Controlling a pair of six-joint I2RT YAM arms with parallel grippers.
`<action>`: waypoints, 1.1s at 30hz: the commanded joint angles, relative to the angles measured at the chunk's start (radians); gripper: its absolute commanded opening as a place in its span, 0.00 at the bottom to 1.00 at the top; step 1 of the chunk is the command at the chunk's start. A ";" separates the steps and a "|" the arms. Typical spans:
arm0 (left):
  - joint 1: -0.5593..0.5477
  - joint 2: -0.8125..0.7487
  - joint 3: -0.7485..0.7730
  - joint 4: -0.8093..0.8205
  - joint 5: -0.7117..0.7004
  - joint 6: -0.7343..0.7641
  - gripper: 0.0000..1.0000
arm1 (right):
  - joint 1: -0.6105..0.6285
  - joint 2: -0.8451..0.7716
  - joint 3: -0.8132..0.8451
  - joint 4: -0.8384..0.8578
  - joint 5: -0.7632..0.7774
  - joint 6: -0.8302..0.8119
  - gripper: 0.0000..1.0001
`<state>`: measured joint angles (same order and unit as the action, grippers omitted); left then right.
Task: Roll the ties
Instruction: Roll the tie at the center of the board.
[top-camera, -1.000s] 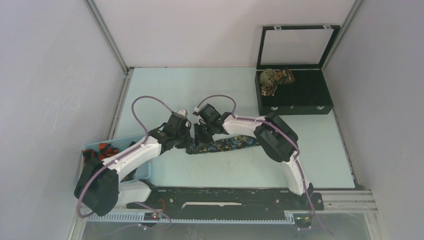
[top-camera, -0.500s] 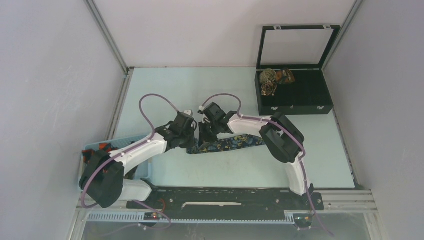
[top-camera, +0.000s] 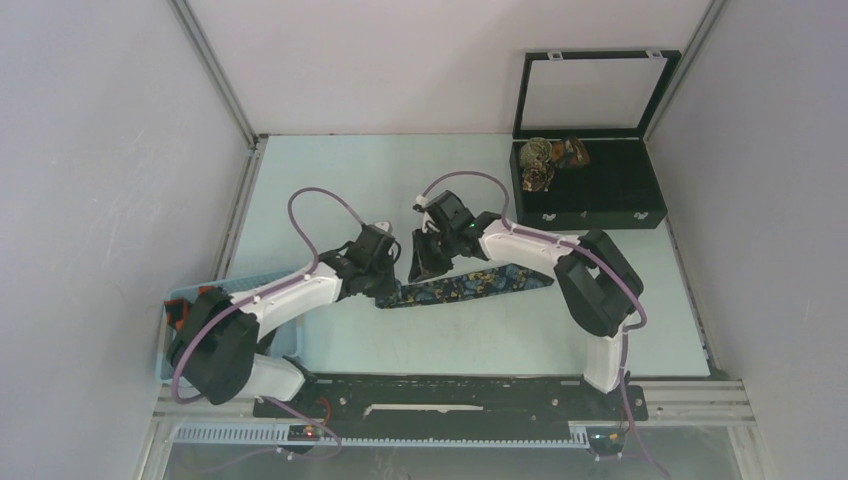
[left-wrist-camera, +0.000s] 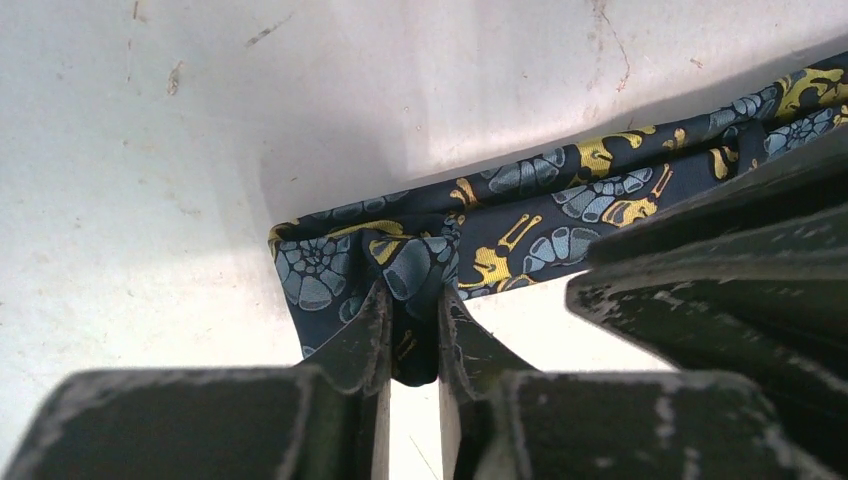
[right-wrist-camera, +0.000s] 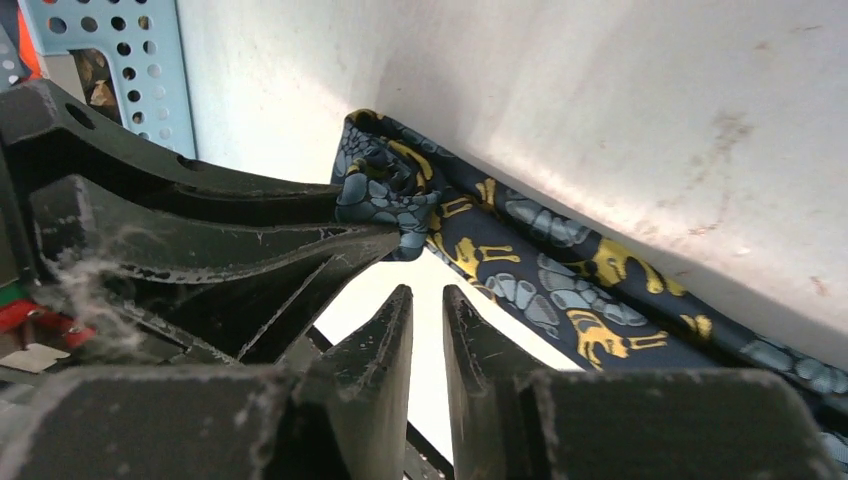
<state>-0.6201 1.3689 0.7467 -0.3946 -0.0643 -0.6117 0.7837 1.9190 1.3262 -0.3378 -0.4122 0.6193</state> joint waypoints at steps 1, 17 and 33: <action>-0.014 0.020 0.030 0.026 0.046 -0.012 0.23 | -0.021 -0.055 -0.010 -0.020 0.021 -0.036 0.22; -0.033 0.008 0.024 0.079 0.144 -0.013 0.48 | -0.025 -0.058 -0.013 -0.016 0.012 -0.031 0.29; -0.030 -0.026 -0.004 0.107 0.127 -0.028 0.20 | 0.013 -0.034 -0.014 -0.021 0.014 -0.029 0.32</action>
<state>-0.6479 1.3781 0.7494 -0.3164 0.0673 -0.6296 0.7769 1.9106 1.3117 -0.3599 -0.3950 0.5968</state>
